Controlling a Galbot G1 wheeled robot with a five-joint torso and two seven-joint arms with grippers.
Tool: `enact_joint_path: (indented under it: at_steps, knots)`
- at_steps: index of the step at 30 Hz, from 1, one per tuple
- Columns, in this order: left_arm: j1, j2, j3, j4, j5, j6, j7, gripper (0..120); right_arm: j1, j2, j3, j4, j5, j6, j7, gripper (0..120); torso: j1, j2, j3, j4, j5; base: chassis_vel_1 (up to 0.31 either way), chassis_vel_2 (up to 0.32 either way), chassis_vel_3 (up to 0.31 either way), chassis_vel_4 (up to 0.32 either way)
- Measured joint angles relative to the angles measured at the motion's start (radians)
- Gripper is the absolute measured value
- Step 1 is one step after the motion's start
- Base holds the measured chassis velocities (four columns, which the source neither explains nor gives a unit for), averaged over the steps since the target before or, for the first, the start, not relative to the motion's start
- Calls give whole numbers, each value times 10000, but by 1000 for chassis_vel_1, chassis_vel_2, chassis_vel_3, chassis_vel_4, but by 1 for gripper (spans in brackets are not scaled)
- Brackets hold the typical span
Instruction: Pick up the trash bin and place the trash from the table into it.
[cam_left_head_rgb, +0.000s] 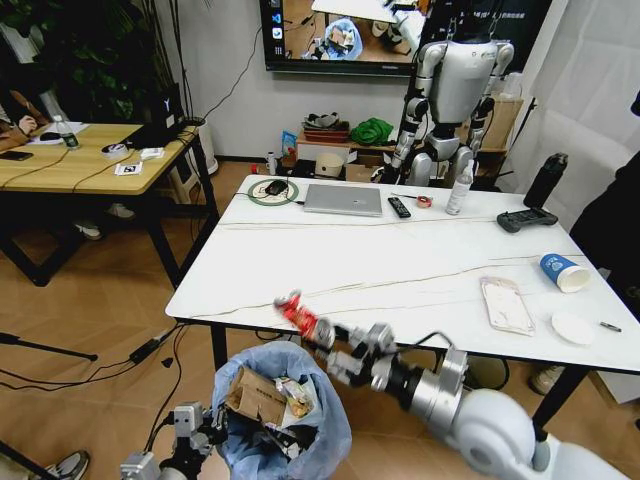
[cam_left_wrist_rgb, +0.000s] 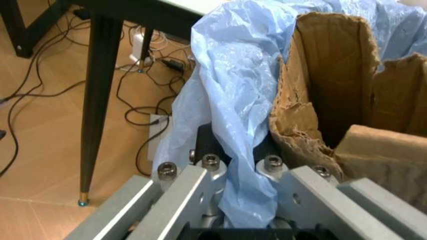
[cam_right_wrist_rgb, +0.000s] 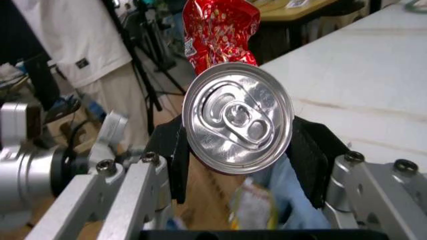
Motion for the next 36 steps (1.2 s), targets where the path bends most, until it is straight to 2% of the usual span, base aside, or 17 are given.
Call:
enact_joint_path:
  at_steps: [4,10,16,25,27,29,30,34,36]
  knots:
    - [-56,-7,-6,-27,-46,41,-36,0,95,29,-533,-159,-259,93,-67,44,0,0,0,0,-2,0,0,0,0]
    - [-128,-94,45,-24,-53,70,-69,0,426,502,-1171,-558,-616,205,-60,44,0,-2,0,1,-2,0,0,0,0]
    - [-144,-133,93,-35,-41,87,-77,0,580,813,-1247,-990,-755,235,-26,44,0,-2,0,1,-1,0,0,0,0]
    - [-143,-111,102,-75,-33,102,-84,0,410,782,-1032,-1061,-982,272,2,44,0,-2,0,0,-1,0,0,0,0]
    - [-143,-112,103,-80,-30,106,-85,0,360,771,-1005,-1060,-1051,285,7,49,0,-2,0,0,-1,0,0,0,0]
    - [-143,-112,103,-91,-28,110,-87,0,337,758,-979,-1046,-1096,288,14,59,0,-2,0,0,-1,0,0,0,0]
    - [-143,-112,103,-91,-28,110,-87,0,337,758,-979,-1046,-1096,288,14,59,0,-2,0,0,-1,0,0,0,0]
    - [-140,-146,103,-102,-9,116,-89,0,332,729,-940,-995,-1117,293,50,77,0,-2,0,0,-1,0,0,0,0]
    - [-140,-156,102,-102,-6,116,-90,0,327,724,-934,-983,-1126,294,55,81,0,-2,0,0,-1,0,0,0,0]
